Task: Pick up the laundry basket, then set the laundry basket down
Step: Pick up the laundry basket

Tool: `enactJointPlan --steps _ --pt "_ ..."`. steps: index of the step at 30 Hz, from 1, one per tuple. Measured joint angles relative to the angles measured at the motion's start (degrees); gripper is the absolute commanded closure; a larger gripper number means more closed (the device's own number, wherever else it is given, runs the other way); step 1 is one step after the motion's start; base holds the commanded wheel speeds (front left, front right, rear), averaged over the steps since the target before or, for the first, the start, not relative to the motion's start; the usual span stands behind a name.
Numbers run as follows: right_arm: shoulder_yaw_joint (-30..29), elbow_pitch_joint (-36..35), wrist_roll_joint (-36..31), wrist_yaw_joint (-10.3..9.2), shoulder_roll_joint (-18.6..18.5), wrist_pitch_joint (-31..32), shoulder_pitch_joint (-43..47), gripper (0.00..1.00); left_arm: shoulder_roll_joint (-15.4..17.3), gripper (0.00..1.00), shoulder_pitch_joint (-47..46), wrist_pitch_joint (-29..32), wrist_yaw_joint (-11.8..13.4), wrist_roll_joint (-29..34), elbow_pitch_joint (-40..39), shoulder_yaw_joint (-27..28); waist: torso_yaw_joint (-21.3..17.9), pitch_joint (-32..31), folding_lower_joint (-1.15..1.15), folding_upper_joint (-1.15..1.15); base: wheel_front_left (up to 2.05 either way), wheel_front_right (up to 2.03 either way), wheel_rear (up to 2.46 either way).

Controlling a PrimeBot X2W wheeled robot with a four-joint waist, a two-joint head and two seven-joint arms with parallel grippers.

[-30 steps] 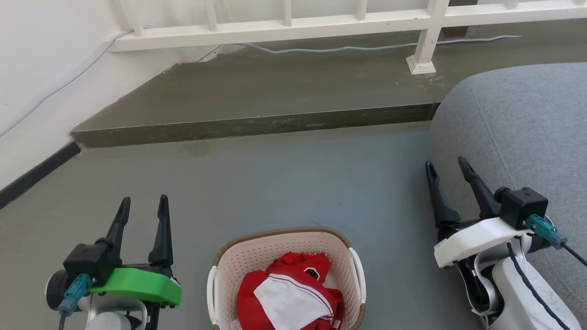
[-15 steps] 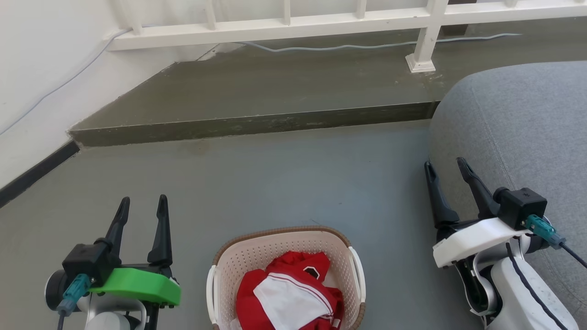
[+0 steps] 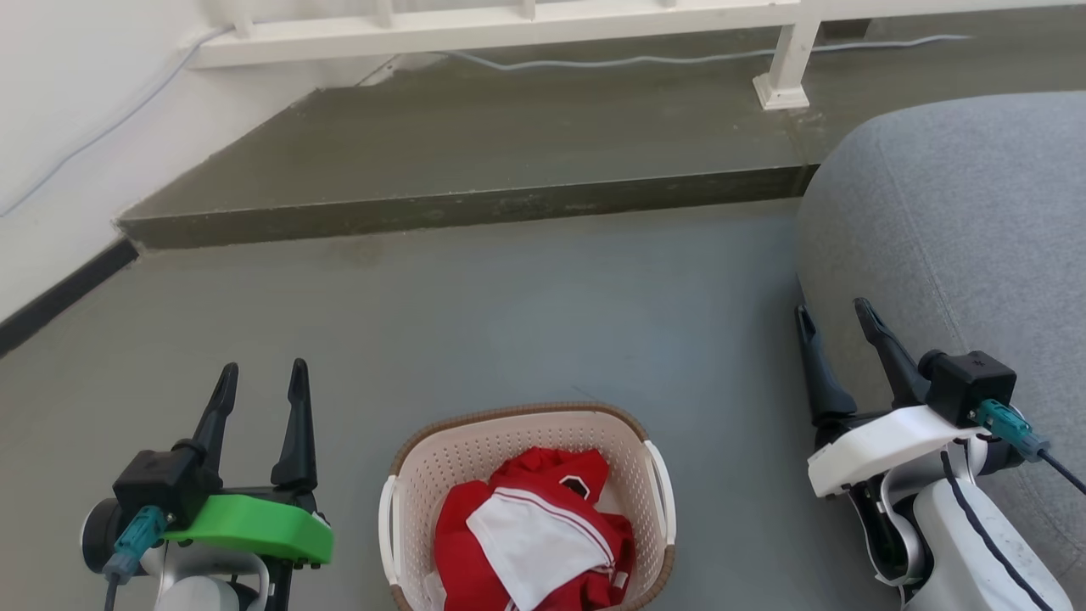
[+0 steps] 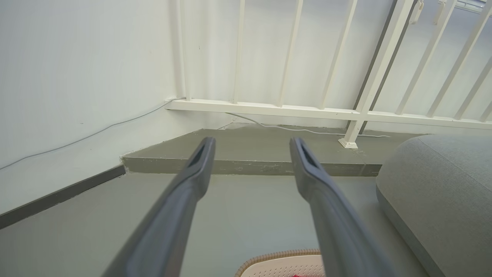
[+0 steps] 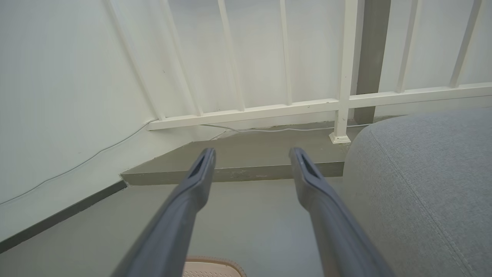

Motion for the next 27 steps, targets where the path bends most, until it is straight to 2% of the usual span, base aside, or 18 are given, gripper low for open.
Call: enactJointPlan --steps 19,27 --pt "-0.8 3.7 0.3 0.7 2.0 0.0 -0.8 0.0 -0.1 0.0 -3.1 0.0 -0.8 -2.0 4.5 -1.5 0.0 8.9 0.0 0.0 0.0 0.0 0.0" --pt "-0.8 7.0 0.7 2.1 2.6 0.0 -4.2 0.0 -0.2 0.0 -6.5 0.0 -1.1 -2.0 9.2 -2.1 0.0 13.9 0.0 0.0 0.0 0.0 0.0"
